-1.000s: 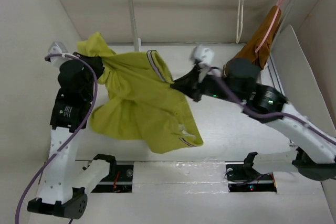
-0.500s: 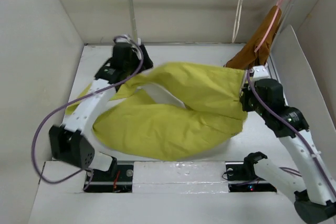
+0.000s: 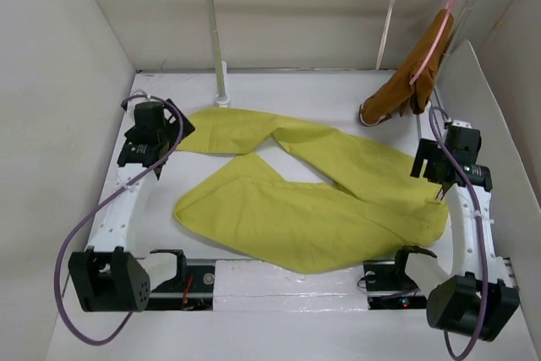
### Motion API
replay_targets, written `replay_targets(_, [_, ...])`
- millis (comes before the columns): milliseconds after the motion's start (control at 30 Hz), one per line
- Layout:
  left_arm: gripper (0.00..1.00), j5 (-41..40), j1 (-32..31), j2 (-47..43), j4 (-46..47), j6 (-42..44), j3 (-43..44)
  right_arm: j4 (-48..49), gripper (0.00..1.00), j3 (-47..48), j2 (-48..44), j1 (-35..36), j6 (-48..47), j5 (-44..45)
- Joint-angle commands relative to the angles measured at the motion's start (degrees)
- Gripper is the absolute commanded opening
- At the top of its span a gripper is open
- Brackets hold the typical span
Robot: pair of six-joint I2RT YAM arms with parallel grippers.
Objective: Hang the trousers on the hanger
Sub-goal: Flatten out the trousers at the center of the board.
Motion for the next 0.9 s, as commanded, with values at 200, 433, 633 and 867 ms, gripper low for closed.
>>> replay_targets(200, [0.93,9.0,17.2,9.9,10.8,-9.8,-8.6,8.9,0.00,-3.9,-9.1,19.8,-5.4,-23.6])
replay_targets(433, [0.94,18.5,21.9,19.5,25.4,-14.0,-7.7,7.2,0.46,-9.6,-14.8,36.9,-3.1,-19.6])
replay_targets(633, [0.82,23.2,21.9,30.5,32.3,-16.6,-5.8,10.7,0.56,-11.0,-16.2,48.3,4.7,-15.4])
replay_targets(867, [0.23,23.6,21.9,34.2,37.1,-17.2,-2.2,17.9,0.55,-10.1,-11.5,57.2,9.0,-13.0])
